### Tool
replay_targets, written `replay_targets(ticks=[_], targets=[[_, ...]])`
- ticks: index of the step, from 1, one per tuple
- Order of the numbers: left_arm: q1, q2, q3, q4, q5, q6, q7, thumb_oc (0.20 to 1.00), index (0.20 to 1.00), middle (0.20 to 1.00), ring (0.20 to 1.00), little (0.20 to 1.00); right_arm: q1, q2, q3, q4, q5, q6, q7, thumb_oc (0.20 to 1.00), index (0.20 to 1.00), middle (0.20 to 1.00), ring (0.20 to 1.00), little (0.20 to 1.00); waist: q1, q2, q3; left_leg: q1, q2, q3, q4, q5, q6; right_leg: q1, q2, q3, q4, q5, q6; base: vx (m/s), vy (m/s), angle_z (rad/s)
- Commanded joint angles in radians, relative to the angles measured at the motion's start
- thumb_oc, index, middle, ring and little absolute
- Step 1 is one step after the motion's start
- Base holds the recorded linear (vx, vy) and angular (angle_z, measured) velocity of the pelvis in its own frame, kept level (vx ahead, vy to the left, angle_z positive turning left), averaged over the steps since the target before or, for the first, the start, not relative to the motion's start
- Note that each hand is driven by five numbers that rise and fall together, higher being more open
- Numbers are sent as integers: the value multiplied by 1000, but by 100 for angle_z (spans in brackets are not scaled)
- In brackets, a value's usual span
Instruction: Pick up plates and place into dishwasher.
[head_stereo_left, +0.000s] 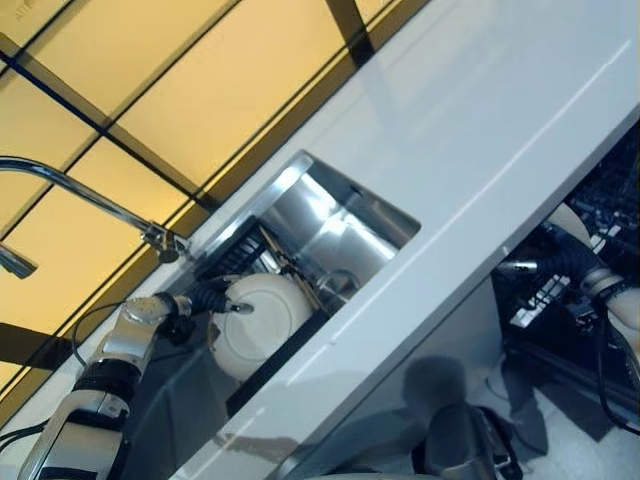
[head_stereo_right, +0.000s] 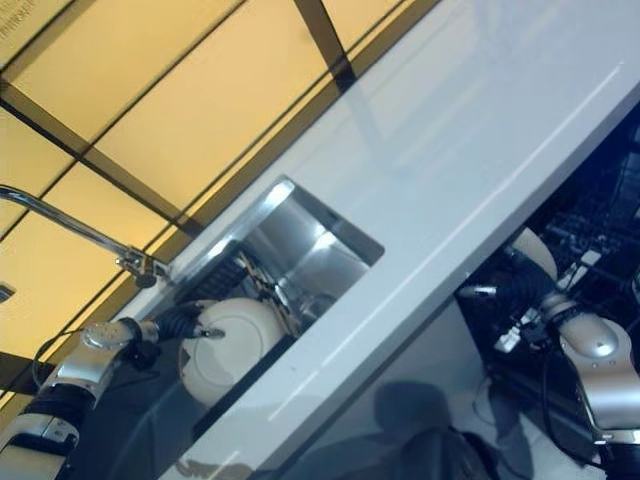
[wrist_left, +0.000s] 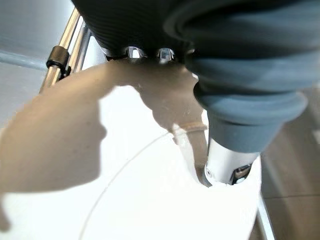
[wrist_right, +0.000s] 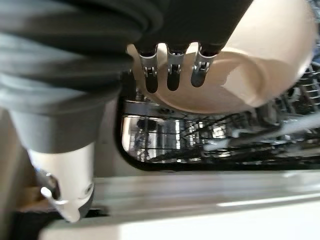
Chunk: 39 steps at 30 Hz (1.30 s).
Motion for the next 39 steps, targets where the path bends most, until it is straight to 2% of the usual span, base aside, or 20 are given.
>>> replay_targets(ticks=[1,8,15,20,34,39], targets=[[102,-11,-5,-65,-58,-13,64,200,200,200,200,200,50,39,-52,-88,32,-90,24,1000,1000,1000,1000,1000,40,-88,-143,-48,-32,-44,41,-44,-24,152,20,-13,-346,127,-2,-38,-98,4],[165,24,109,-212,-71,-3,117,200,200,200,200,200,106,82,-93,-111,53,-102,54,1000,1000,1000,1000,1000,80,-124,-201,-34,-5,-76,10,-32,-32,193,30,-43,-387,125,-5,-49,-90,4],[210,56,187,-329,-67,-24,210,200,200,200,200,200,125,115,-94,-131,73,-99,48,1000,1000,1000,1000,1000,115,-157,-235,-33,16,-104,-14,-22,-37,212,39,-68,-411,120,-5,-46,-71,7],[232,74,221,-407,-67,-44,232,200,200,200,200,200,110,131,-72,-131,77,-99,31,1000,1000,1000,1000,1000,140,-173,-249,-51,21,-116,-10,-19,-40,208,48,-75,-420,125,-6,-58,-39,-2],[239,136,220,-513,-85,-9,233,200,200,200,200,200,51,145,39,-95,96,-124,-77,1000,1000,1000,1000,1000,183,-219,-247,-88,30,-124,4,-30,-39,196,71,-69,-440,130,1,-47,-43,-3],[227,158,218,-502,-115,-26,239,200,200,200,200,200,31,145,86,-74,104,-147,-124,1000,1000,1000,1000,1000,190,-229,-240,-86,34,-121,-4,-38,-37,198,76,-63,-449,128,4,-30,-34,-2]])
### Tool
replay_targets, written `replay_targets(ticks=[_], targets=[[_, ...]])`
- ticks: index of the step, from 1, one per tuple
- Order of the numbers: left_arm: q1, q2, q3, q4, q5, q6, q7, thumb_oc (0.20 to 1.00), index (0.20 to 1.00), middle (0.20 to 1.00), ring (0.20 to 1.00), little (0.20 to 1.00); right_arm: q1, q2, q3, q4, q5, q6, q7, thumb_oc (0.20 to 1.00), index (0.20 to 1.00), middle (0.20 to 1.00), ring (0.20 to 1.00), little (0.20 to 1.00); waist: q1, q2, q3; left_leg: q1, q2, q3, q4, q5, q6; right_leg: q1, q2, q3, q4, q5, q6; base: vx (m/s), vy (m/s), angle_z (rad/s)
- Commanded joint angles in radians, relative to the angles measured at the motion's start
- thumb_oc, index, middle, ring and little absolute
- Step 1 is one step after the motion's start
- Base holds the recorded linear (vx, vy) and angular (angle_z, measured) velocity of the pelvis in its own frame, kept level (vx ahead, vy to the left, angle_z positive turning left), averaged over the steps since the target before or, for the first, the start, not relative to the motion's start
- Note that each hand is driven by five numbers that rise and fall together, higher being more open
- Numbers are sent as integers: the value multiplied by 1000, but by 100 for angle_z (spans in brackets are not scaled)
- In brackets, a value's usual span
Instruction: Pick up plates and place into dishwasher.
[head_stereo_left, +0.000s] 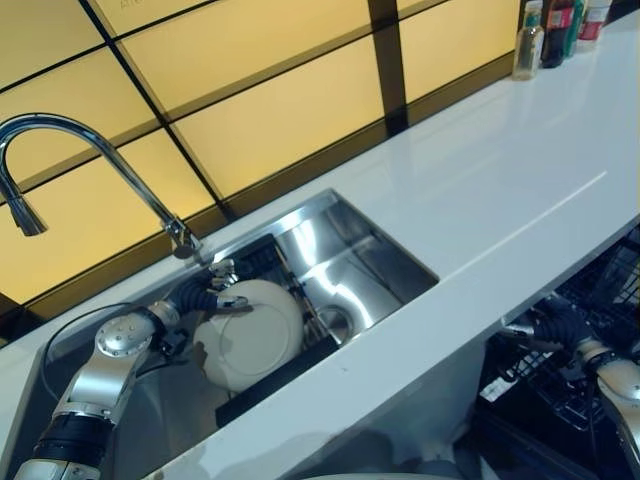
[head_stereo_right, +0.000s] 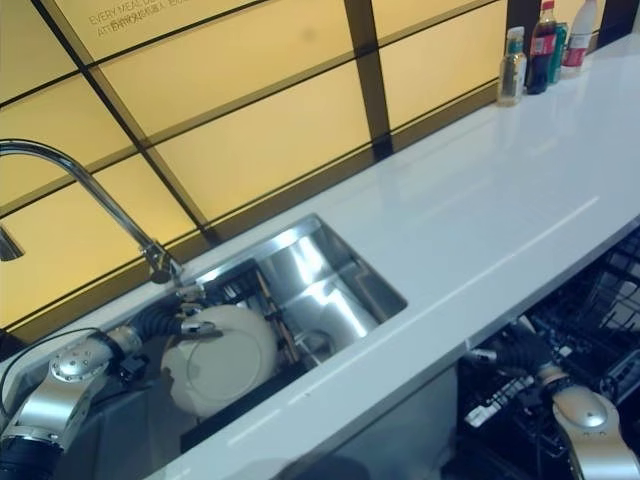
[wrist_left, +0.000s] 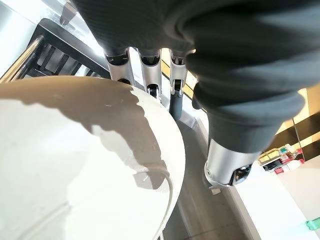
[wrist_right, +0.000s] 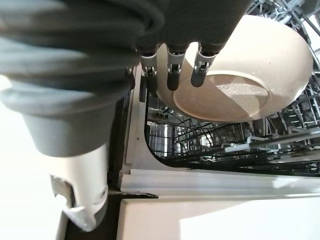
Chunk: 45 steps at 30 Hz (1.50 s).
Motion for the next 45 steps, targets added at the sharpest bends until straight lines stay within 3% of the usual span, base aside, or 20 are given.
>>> replay_targets(ticks=[1,11,27,28,29,30,45], targets=[[-53,106,57,-41,-70,-33,25,200,200,200,200,200,-203,6,73,-82,74,-153,-27,1000,1000,1000,1000,1000,57,-75,-33,-42,-48,-42,19,-32,1,178,6,-10,-316,69,48,-41,-40,-2],[-68,129,39,-65,-102,-15,9,200,200,200,200,200,-229,10,137,-66,94,-173,-109,1000,1000,1000,1000,1000,67,-86,-24,-53,-42,-30,12,-35,5,170,11,-8,-324,75,55,-23,-24,-1],[-90,156,-17,-73,-98,99,-71,200,200,200,200,200,-241,9,197,-54,108,-189,-189,1000,1000,1000,1000,1000,75,-96,-21,-62,-36,-19,8,-33,6,168,14,-16,-337,85,62,-6,-6,-1],[-89,156,-19,-70,-99,105,-78,297,297,297,297,297,-241,7,198,-53,109,-189,-191,1000,1000,1000,1000,1000,76,-96,-21,-63,-36,-19,7,-33,7,168,14,-17,-338,86,62,0,0,0],[-87,157,-25,-66,-100,114,-99,580,580,580,580,580,-242,4,199,-51,111,-191,-195,1000,1000,1000,1000,1000,76,-96,-21,-63,-36,-19,7,-32,7,167,14,-18,-338,87,62,0,0,0],[-87,157,-25,-66,-99,116,-102,1000,1000,1000,1000,1000,-242,4,199,-51,112,-191,-195,1000,1000,1000,1000,1000,76,-96,-21,-63,-36,-19,7,-32,7,167,14,-18,-338,87,62,0,0,0],[-106,193,-131,-62,-57,204,-241,1000,1000,1000,1000,1000,-253,-21,231,-39,135,-208,-246,1000,1000,1000,1000,1000,74,-96,-21,-61,-38,-10,3,-34,13,170,12,-22,-348,93,67,0,0,0]])
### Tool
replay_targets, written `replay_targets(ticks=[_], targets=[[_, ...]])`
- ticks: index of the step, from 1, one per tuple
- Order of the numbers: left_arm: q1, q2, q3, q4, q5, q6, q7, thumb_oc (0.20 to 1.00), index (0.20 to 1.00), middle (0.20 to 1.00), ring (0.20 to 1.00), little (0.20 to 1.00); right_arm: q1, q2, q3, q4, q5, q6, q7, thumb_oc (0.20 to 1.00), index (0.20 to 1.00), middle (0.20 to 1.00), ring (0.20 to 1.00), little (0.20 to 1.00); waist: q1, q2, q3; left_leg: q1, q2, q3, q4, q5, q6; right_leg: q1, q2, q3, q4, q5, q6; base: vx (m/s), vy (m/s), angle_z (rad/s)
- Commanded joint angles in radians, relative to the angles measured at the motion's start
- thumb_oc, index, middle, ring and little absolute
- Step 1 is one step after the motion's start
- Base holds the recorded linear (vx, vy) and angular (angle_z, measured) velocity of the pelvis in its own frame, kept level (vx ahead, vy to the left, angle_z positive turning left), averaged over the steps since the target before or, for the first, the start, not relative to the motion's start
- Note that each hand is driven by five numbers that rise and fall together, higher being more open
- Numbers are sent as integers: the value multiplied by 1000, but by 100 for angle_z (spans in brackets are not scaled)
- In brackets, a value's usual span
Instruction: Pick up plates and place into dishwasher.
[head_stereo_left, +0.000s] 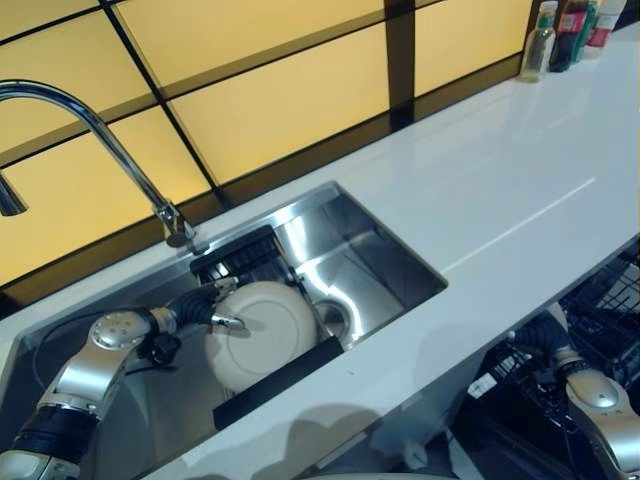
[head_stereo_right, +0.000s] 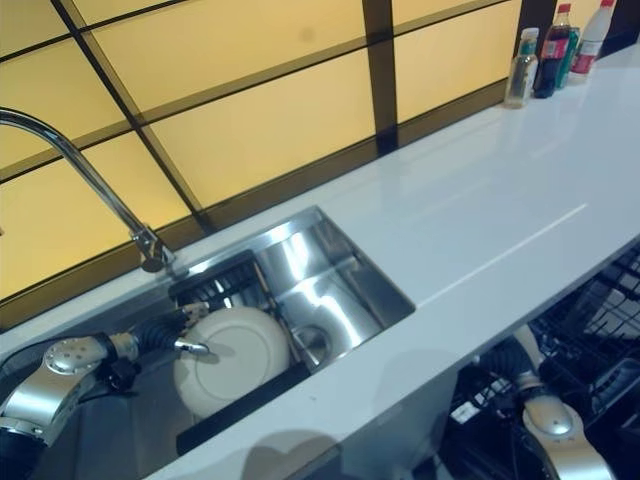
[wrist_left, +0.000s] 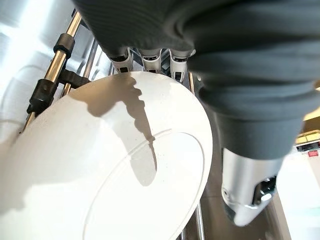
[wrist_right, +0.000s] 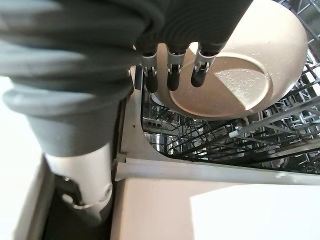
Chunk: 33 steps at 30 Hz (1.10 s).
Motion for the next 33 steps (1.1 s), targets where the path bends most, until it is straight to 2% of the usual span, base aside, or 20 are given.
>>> replay_targets(ticks=[1,8,9,10,11,13,20,33], targets=[[-78,84,-57,-36,17,2,-88,1000,1000,1000,1000,1000,-253,-19,79,-92,49,-152,0,1000,1000,1000,1000,1000,55,-67,-30,-44,-68,-10,20,-34,16,121,-16,-21,-185,9,65,0,0,0],[-105,105,-126,-58,-33,9,-186,1000,1000,1000,1000,1000,-278,-33,111,-84,65,-159,-27,1000,1000,1000,1000,1000,54,-64,-34,-44,-68,-8,20,-35,17,119,-15,-19,-181,9,66,0,0,0],[-108,105,-132,-60,-42,10,-193,925,925,925,925,925,-280,-32,115,-83,64,-161,-30,1000,1000,1000,1000,1000,54,-63,-34,-43,-68,-8,19,-35,17,119,-14,-19,-181,9,66,0,0,0],[-109,106,-135,-61,-46,8,-197,479,479,479,479,479,-281,-31,119,-82,62,-163,-32,1000,1000,1000,1000,1000,54,-63,-34,-43,-68,-7,19,-36,18,119,-14,-19,-180,8,66,0,0,0],[-109,107,-138,-63,-56,5,-201,200,200,200,200,200,-282,-30,122,-82,63,-163,-33,1000,1000,1000,1000,1000,54,-63,-36,-42,-68,-6,18,-36,18,120,-14,-19,-181,8,66,0,0,0],[-114,109,-145,-69,-62,-17,-235,200,200,200,200,200,-285,-31,126,-87,65,-158,-37,1000,1000,1000,1000,1000,53,-63,-37,-41,-68,-5,17,-37,18,121,-13,-18,-181,7,66,0,0,0],[-133,144,-165,-85,-66,-24,-253,200,200,200,200,200,-304,-39,143,-81,76,-162,-62,1000,1000,1000,1000,1000,58,-64,-39,-43,-67,-8,19,-36,19,121,-10,-18,-178,5,64,0,0,0],[-143,145,-158,-87,-46,-29,-253,200,200,200,200,200,-321,-20,161,-73,76,-170,-97,1000,1000,1000,1000,1000,74,-67,-48,-43,-67,-14,13,-31,19,125,-8,-34,-172,-3,62,-8,-13,-3]])
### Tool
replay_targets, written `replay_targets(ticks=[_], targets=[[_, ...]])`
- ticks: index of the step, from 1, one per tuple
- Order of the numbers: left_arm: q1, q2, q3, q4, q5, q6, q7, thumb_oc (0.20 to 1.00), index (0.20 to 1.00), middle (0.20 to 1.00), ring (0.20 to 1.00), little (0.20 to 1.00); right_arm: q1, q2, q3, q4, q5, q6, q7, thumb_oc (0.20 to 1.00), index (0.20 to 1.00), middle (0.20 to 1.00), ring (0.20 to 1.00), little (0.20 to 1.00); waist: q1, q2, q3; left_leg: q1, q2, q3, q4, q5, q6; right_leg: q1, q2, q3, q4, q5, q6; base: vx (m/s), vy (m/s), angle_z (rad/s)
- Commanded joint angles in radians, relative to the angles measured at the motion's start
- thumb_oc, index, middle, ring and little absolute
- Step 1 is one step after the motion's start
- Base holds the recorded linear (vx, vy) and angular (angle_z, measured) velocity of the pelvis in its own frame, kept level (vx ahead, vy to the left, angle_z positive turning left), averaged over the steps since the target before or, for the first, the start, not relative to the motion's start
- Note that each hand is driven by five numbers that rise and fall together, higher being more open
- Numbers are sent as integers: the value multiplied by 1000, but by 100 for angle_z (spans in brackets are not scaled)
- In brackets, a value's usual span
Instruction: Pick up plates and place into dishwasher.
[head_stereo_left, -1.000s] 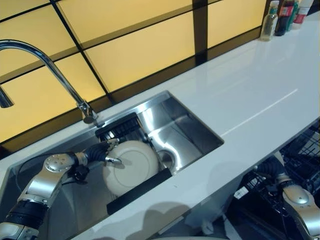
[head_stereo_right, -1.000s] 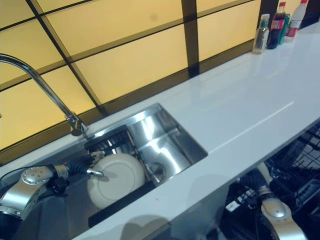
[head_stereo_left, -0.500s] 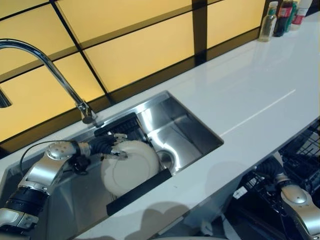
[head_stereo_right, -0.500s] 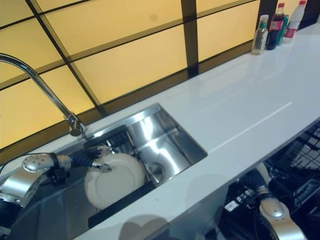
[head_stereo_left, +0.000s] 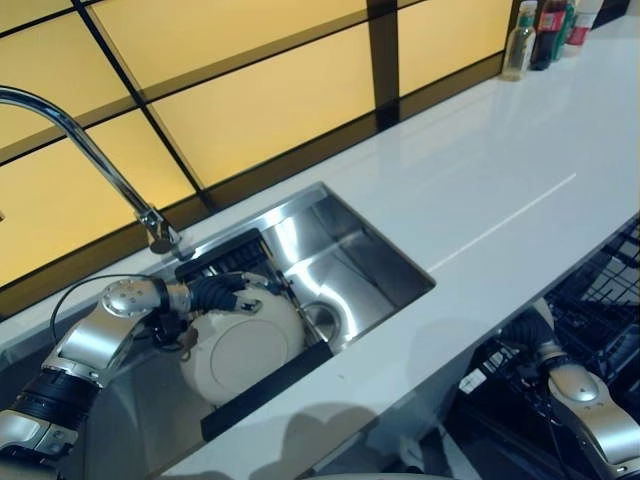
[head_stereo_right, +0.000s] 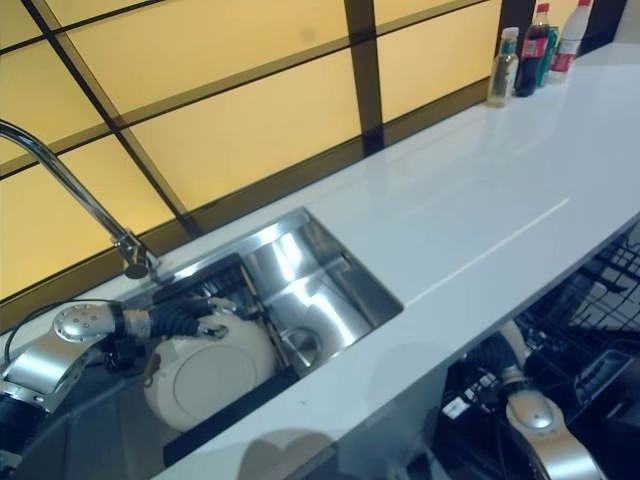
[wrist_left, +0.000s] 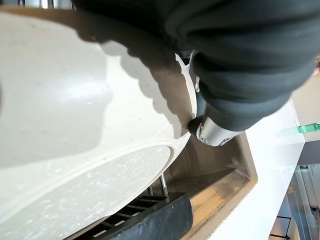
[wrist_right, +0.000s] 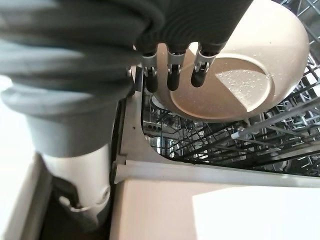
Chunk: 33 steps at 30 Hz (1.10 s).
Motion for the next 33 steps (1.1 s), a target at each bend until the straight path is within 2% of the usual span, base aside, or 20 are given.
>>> replay_targets(ticks=[1,5,7,11,14,18,23,29,31,33], targets=[[3,67,-39,-38,13,-16,-35,200,200,200,200,200,-276,16,48,-86,34,-145,-3,1000,1000,1000,1000,1000,98,-76,-60,-67,-92,-17,61,-42,32,-14,-28,-26,116,-159,73,0,0,0],[1,67,-27,-42,5,-28,23,200,200,200,200,200,-283,23,57,-80,29,-149,-8,1000,1000,1000,1000,1000,104,-76,-62,-65,-92,-21,55,-39,32,-14,-28,-31,119,-163,73,-8,0,0],[2,61,0,-42,8,-37,109,200,200,200,200,200,-281,28,54,-79,24,-153,0,1000,1000,1000,1000,1000,108,-79,-65,-63,-91,-24,51,-36,31,-11,-29,-34,119,-164,73,0,0,0],[5,31,117,-30,8,-90,308,200,200,200,200,200,-272,47,29,-87,6,-154,23,1000,1000,1000,1000,1000,119,-88,-73,-65,-88,-32,37,-26,29,-9,-28,-41,113,-165,75,0,0,0],[23,-2,218,-36,20,-137,417,200,200,200,200,200,-267,70,11,-88,-16,-158,43,1000,1000,1000,1000,1000,131,-97,-76,-68,-85,-37,33,-22,27,-9,-29,-50,111,-167,74,0,0,0],[38,-31,309,-41,23,-195,502,200,200,200,200,200,-273,83,2,-86,-21,-161,45,1000,1000,1000,1000,1000,149,-111,-78,-85,-81,-48,29,-8,24,-19,-28,-63,112,-162,70,-44,-17,-11],[77,-62,367,-64,16,-237,544,200,200,200,200,200,-266,93,-8,-98,-32,-162,50,1000,1000,1000,1000,1000,164,-121,-72,-84,-77,-57,22,-5,20,-15,-29,-76,113,-170,68,-8,-5,2],[84,-68,384,-66,-14,-270,574,200,200,200,200,200,-276,93,5,-100,-42,-158,34,1000,1000,1000,1000,1000,173,-124,-67,-91,-75,-62,24,1,15,-17,-30,-87,117,-170,65,-3,4,-2],[90,-73,392,-67,-20,-278,581,200,200,200,200,200,-275,95,6,-93,-49,-147,9,1000,1000,1000,1000,1000,174,-125,-66,-90,-73,-59,24,1,14,-16,-30,-88,118,-171,65,2,5,2],[103,-81,402,-64,-22,-297,586,200,200,200,200,200,-270,102,-8,-70,-39,-124,-59,1000,1000,1000,1000,1000,175,-128,-65,-90,-71,-56,25,0,13,-16,-30,-90,122,-173,64,4,7,4]])
